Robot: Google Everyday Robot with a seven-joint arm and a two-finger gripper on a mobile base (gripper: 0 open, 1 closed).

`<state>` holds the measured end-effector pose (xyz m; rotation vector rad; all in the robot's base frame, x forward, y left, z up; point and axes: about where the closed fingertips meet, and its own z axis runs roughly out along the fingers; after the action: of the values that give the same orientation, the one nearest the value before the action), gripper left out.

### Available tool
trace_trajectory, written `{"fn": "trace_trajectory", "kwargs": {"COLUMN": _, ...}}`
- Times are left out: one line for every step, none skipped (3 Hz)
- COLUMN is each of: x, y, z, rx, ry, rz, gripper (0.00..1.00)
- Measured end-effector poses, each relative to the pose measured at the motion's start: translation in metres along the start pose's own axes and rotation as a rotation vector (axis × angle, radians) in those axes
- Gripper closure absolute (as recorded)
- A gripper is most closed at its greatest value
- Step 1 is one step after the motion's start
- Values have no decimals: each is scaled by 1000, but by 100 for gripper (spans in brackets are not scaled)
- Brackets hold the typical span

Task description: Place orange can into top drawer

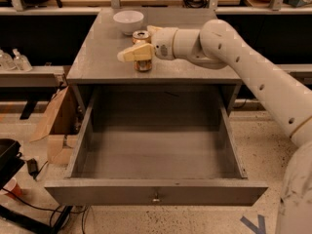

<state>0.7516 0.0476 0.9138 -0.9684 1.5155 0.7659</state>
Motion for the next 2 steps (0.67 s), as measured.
{"fn": "trace_trajectory", "kwargs": {"x": 7, "y": -2, "z": 22, "rx": -1, "ry": -18, "rz": 9, "gripper": 18}}
{"fn": "trace_trajectory", "kwargs": {"x": 15, "y": -2, "z": 37, "rx": 0, "ry": -18, "rz": 16, "gripper": 41}}
